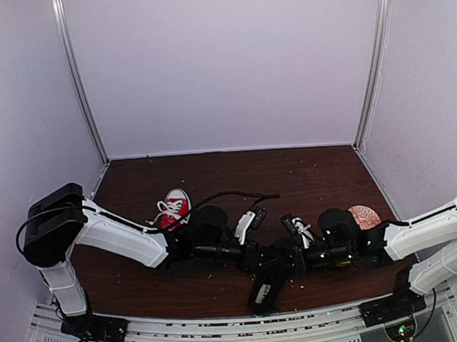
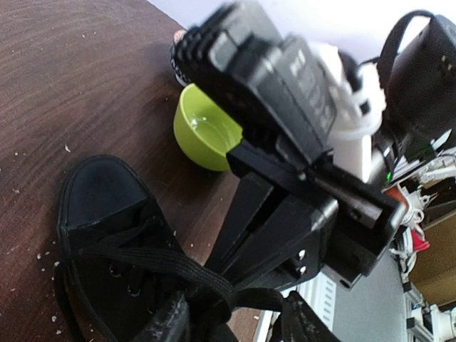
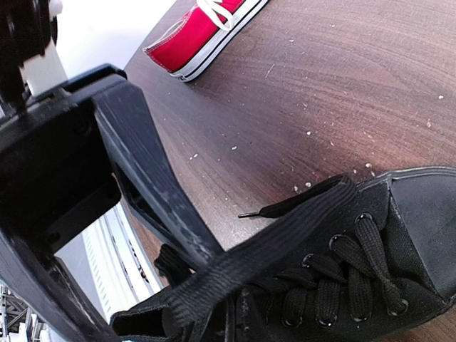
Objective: Tie the shoes
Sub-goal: Cross the shoelace with the shoelace.
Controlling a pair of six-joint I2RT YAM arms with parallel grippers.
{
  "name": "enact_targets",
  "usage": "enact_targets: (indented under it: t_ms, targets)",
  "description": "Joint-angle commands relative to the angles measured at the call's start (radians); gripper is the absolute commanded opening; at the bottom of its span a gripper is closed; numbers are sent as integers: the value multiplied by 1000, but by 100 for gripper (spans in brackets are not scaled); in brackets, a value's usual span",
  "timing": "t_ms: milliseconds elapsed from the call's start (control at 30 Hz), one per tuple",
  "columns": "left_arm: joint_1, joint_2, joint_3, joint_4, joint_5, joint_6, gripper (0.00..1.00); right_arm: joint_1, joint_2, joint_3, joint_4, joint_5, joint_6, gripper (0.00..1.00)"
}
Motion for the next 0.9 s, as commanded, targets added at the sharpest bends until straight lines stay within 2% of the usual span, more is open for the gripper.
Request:
enact_targets:
  t_ms: [0, 200, 467, 633, 667, 800, 867]
  targets:
    - [-10, 4, 33, -80, 8, 68, 49, 4, -15, -1, 1, 31, -17, 0]
    - [-26, -14, 64, -191, -23, 121, 57, 5, -11, 3, -3, 40, -19, 0]
    - [-29, -10, 96, -225, -56, 110, 62, 4, 0, 24, -29, 49, -34, 0]
    - [-29, -15, 100, -192, -51, 86, 63, 5, 2, 25, -39, 57, -40, 0]
    - [-29, -16, 103, -191, -50, 84, 70, 5, 1, 23, -39, 58, -40, 0]
    - [-29, -15, 111, -191, -45, 82, 73, 4, 1, 23, -41, 60, -42, 0]
    - [-29, -15, 113, -192, -42, 80, 77, 4, -1, 23, -43, 61, -44, 0]
